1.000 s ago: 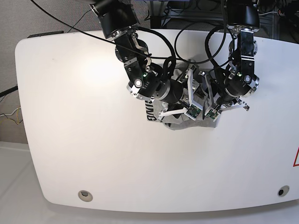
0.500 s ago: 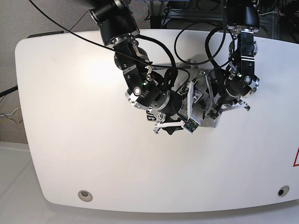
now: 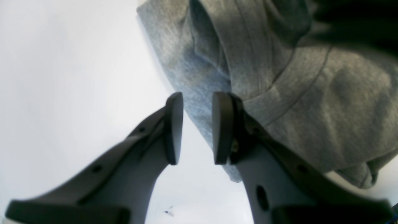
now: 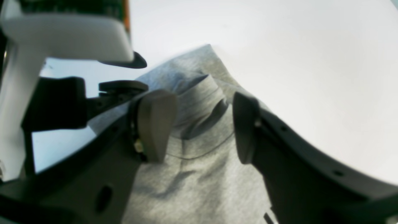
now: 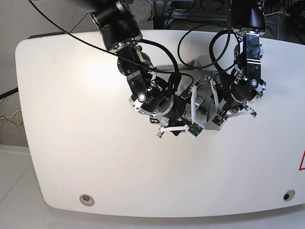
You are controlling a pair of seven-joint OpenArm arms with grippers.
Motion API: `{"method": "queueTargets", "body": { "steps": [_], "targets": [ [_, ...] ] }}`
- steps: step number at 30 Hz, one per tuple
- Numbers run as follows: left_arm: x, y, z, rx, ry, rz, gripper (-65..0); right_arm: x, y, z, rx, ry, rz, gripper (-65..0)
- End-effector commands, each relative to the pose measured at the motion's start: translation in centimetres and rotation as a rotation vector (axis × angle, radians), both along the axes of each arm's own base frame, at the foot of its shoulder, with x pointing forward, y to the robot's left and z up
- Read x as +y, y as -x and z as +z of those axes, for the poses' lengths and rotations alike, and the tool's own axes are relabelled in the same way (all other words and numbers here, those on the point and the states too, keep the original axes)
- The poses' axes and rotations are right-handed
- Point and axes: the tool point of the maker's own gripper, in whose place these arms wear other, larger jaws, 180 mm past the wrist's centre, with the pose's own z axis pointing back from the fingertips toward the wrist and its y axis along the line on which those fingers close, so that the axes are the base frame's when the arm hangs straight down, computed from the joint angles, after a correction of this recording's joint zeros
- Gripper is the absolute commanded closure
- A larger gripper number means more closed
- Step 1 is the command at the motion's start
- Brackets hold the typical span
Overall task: Fold the T-shirt properly
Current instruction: 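Bring both grippers together over the bundle and press the fold down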
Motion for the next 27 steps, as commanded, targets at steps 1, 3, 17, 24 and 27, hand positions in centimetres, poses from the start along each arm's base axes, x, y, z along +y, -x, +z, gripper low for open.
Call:
{"method": "queueTargets", "body": {
  "steps": [1, 3, 17, 24, 27],
  "targets": [
    [-0.2, -0.8, 1.2, -0.043, 0.007, -0.003, -14.5, -0.5, -1.5, 1.9, -0.045, -0.045, -0.03, -26.7],
    [-0.7, -0.7, 1.1, -0.04, 0.023, -0.003, -14.5, -1.0, -1.8, 1.8, -0.044, -0.041, -0.043, -23.6],
    [-2.4, 0.7, -0.2, 0.002, 0.063, -0.011, -14.0, -3.2, -3.1, 0.5, -0.021, -0.008, -0.087, -0.5],
    [-2.4, 1.9, -1.2, 0.034, 0.065, -0.01, -4.3, -2.8, -2.9, -0.6, 0.013, -0.002, -0.081, -0.5],
    [-2.4, 2.0, -1.2, 0.036, 0.065, -0.01, -0.6, -2.3, -3.0, -0.7, 0.019, -0.02, -0.075, -0.5]
  ]
}}
